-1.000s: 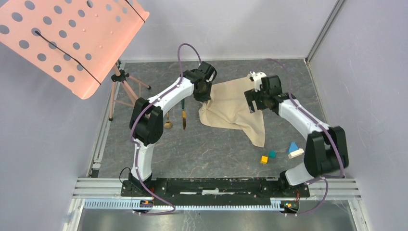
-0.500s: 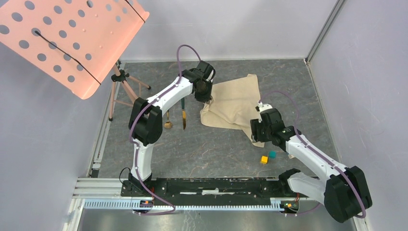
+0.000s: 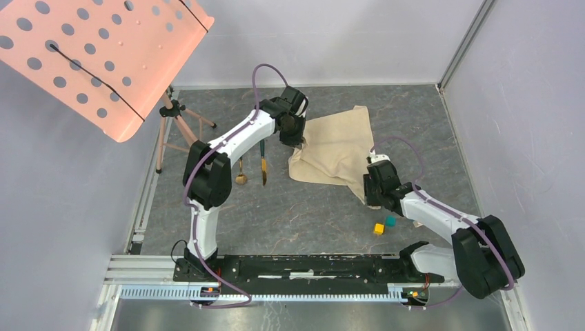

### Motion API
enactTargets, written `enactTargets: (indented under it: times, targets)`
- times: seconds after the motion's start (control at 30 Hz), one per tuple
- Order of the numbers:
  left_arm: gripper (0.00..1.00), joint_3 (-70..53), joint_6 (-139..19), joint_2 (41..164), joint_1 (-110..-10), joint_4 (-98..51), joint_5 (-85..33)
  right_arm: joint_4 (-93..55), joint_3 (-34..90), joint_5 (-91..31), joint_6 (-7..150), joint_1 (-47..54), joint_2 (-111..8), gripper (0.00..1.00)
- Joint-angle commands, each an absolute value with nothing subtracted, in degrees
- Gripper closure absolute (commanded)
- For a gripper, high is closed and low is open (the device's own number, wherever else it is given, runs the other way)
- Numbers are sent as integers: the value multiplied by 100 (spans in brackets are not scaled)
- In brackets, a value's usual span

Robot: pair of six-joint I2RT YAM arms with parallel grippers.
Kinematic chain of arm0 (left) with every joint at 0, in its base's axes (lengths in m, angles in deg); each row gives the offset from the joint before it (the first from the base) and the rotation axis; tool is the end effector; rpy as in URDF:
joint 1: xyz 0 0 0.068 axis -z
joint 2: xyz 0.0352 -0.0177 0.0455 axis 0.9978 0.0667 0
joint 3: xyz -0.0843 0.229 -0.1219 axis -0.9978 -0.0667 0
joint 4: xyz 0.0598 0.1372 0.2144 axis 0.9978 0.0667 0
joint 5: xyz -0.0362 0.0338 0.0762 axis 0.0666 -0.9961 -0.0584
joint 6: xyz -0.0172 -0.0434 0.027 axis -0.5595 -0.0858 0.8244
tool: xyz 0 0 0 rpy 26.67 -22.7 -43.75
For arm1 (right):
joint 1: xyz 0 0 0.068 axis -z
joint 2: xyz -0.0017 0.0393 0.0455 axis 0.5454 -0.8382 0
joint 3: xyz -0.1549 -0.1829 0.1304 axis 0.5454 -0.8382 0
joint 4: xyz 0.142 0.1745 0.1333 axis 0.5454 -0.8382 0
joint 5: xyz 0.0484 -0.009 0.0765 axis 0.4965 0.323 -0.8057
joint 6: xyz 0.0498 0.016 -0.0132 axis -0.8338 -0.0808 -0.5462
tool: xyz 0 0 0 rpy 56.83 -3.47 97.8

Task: Fold the napkin into a case and place the utensils inside
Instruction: Pick up the crumpled napkin from the center of the board.

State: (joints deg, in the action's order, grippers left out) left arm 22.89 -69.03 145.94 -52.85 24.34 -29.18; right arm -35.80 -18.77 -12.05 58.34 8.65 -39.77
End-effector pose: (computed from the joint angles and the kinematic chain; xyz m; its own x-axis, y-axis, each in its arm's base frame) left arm 0.3754 -0.2506 0.2446 -0.8853 0.1720 -0.4320 0.2974 0.9237 -0.2417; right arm 0.1942 0.0808 0.1550 -0.8340 -0.0107 -0.5517 -0.0341 0.9989 0.0321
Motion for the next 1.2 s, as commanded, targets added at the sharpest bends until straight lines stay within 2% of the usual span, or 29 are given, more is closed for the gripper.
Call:
enactTargets:
  times: [0.0, 0.13, 0.23, 0.37, 0.53, 0.6, 0.7, 0.77, 0.87, 0.93, 1.0, 1.07, 1.17]
  targets:
    - [93, 2283, -7159, 14033, -5377, 2349, -2791, -2947, -2071, -930, 5541, 830, -4089, 66]
    - [97, 2268, -7098, 13844, -5558, 2347, -2892, -3074, -1891, -595, 5726, 827, -3879, 99]
    - [98, 2251, -7034, 13762, -5760, 2350, -2999, -3324, -1513, -264, 5975, 828, -3286, 100]
    - [96, 2256, -6899, 13819, -6008, 2359, -3305, -3571, -669, -519, 6122, 835, -2787, 100]
    - [73, 2536, -6581, 13939, -6072, 2665, -4058, -3727, 264, -490, 6001, 916, -3100, 100]
    - [66, 2427, -6479, 13680, -6022, 2667, -4347, -3561, 530, -534, 5932, 1042, -3284, 100]
    - [45, 1991, -6532, 13080, -5671, 2595, -4729, -3297, 851, -1009, 5869, 1472, -3579, 100]
    - [36, 1664, -6751, 12682, -5273, 2547, -4729, -3251, 1078, -1415, 5856, 1832, -3808, 100]
    - [31, 434, -7361, 11988, -4562, 1627, -4172, -3161, 1354, -2025, 5849, 2386, -4179, 100]
    - [23, -613, -7743, 11504, -4019, 348, -3995, -3201, 1620, -2489, 5851, 2628, -4483, 100]
    - [19, -1359, -7973, 11456, -3548, -1041, -3945, -3168, 1749, -2932, 5830, 2766, -4725, 100]
    - [17, -1528, -7949, 11813, -3124, -1822, -4291, -3074, 1791, -3260, 5771, 2830, -4849, 100]
    - [18, -834, -7478, 12774, -2618, -1835, -5199, -3099, 1878, -3488, 5818, 2896, -4966, 100]
